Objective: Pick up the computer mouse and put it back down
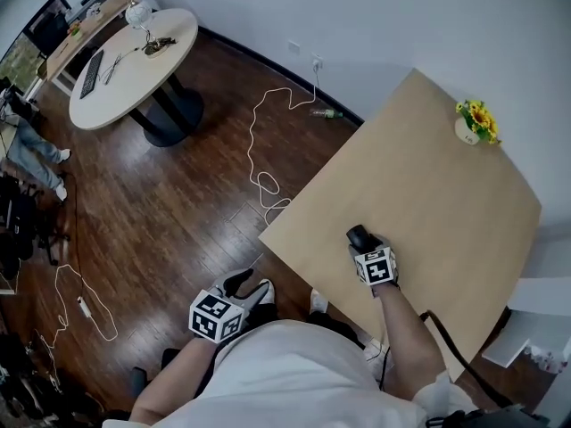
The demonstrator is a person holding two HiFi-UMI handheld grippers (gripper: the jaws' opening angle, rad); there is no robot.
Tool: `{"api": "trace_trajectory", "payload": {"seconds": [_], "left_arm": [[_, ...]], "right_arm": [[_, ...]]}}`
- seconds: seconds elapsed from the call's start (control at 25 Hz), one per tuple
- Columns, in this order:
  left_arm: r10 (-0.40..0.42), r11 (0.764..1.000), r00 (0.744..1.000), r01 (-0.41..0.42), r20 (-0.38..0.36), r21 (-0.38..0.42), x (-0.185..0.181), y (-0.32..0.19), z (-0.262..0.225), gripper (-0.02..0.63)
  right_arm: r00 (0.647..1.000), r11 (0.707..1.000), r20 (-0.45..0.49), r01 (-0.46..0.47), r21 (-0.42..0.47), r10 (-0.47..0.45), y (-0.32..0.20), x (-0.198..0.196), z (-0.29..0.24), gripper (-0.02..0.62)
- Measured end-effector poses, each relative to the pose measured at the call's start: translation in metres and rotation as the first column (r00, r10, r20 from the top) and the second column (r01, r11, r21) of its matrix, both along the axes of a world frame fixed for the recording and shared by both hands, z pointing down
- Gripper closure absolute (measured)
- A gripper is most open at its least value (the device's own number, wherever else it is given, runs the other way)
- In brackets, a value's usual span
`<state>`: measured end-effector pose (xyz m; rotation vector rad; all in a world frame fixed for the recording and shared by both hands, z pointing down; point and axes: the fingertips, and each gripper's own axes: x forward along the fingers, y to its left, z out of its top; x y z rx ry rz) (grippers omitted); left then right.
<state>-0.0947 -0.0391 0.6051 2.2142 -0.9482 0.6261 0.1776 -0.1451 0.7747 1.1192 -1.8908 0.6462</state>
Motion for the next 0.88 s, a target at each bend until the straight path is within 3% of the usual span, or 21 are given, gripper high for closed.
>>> {"api": "trace_trajectory", "payload": {"seconds": [0.32, 0.64, 0.88], "left_arm": [[0.048, 0.998, 0.998, -0.047, -0.05, 0.033, 0.012, -0.006, -0.005, 0.421], [0.108, 0.992, 0.992, -0.104, -0.058, 0.07, 0.035, -0.015, -0.018, 0.42], [0.155, 0.984, 0.987, -0.151, -0.04, 0.093, 0.046, -0.014, -0.023, 0.42]], "right_arm": [[0.992, 0.993, 0.097, -0.087, 0.075, 0.08, 0.04, -0.001, -0.085, 0.298], [0.985, 0.973, 0.164, -0.082, 0.214, 0.047, 0.087, -0.014, -0.209, 0.298], [0.983, 0.962, 0.18, -0.081, 0.262, 0.033, 0.121, -0.021, -0.258, 0.298]]}}
